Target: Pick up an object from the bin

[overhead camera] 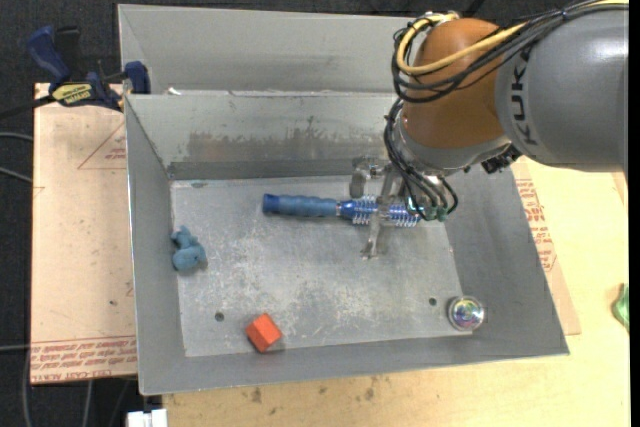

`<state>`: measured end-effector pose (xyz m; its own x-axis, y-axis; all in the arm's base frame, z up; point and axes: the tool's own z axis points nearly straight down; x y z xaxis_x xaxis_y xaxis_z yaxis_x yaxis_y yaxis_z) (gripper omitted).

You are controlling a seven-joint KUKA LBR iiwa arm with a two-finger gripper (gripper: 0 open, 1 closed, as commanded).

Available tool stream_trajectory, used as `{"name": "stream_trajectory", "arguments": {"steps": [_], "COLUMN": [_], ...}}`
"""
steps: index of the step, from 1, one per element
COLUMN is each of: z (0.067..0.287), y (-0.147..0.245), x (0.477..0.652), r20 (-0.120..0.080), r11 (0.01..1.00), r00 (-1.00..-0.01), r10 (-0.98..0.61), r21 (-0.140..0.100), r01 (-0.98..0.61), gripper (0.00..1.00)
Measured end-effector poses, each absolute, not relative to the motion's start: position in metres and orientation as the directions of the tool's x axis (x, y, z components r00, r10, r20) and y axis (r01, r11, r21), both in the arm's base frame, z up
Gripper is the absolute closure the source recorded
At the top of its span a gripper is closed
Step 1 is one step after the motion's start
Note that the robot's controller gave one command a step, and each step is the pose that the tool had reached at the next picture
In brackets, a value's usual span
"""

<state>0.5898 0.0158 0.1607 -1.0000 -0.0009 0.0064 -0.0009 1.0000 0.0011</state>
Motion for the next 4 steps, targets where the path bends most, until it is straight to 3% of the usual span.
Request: {"name": "stream_trajectory", "arguments": {"steps": [1,2,3,4], "z": [0.088,0.094,0.194,0.198], "y": [-0.012,-0.011,-0.009,0.022], "x": [0.618,0.620,0.577,0.600], "r20": [-0.001,-0.006,-0.008,-0.004], "r11": [0.993,0.993,0.997,0.949], "r00": [-0.993,-0.993,-0.997,-0.949], "r10": [0.118,0.116,0.075,0.315], "r21": [0.001,0.003,0.001,0.003], "r01": [0.118,0.116,0.075,0.315], "gripper": [0.00,1.00,1.00,1.00]}}
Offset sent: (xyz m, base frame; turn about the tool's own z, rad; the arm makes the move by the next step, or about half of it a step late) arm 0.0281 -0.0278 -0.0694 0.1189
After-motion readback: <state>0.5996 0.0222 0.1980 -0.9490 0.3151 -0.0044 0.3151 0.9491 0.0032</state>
